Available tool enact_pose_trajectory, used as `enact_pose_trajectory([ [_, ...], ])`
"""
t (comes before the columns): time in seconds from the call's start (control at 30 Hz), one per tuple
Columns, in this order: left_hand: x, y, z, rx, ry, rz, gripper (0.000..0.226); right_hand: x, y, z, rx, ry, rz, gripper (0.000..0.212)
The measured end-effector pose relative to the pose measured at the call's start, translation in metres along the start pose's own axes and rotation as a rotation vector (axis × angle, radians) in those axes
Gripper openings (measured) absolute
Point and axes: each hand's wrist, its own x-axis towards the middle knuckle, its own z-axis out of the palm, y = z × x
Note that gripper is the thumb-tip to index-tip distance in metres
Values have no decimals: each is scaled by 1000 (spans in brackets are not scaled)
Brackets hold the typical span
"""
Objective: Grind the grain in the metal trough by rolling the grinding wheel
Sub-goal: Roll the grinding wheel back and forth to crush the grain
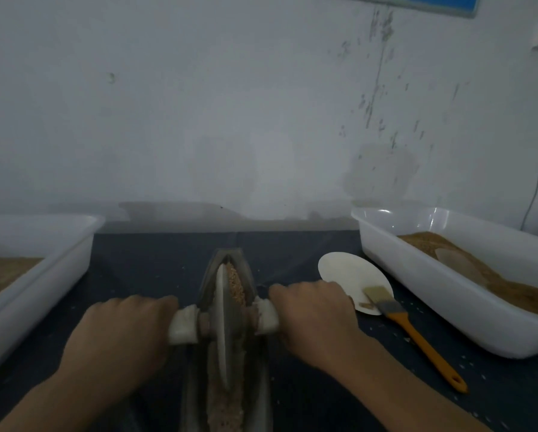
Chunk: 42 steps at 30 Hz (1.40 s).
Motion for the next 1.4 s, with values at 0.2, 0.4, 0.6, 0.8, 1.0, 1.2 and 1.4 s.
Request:
enact_pose_trajectory([
  [0.2, 20, 0, 2, -95, 149, -18, 29, 35, 9, 12, 73, -8, 8, 26],
  [0.4, 3, -3, -8, -191, 117, 157, 51, 0, -1, -1, 53, 26, -15, 33],
  [0.6, -21, -8, -14, -196, -85, 96, 19, -24, -8, -26, 13, 4, -64, 44],
  [0.8, -1, -6, 5, -127, 67, 18, 28, 10, -1, -8, 89, -110, -3, 19],
  [1.0, 38, -1, 4, 1, 88, 82, 29, 30, 11, 18, 154, -115, 79, 21],
  [1.2, -5, -6, -10, -72, -55, 92, 24, -9, -2, -10, 52, -2, -70, 27],
  [1.4, -20, -5, -18, -131, 48, 160, 38, -27, -3, -13, 40, -42, -60, 38],
])
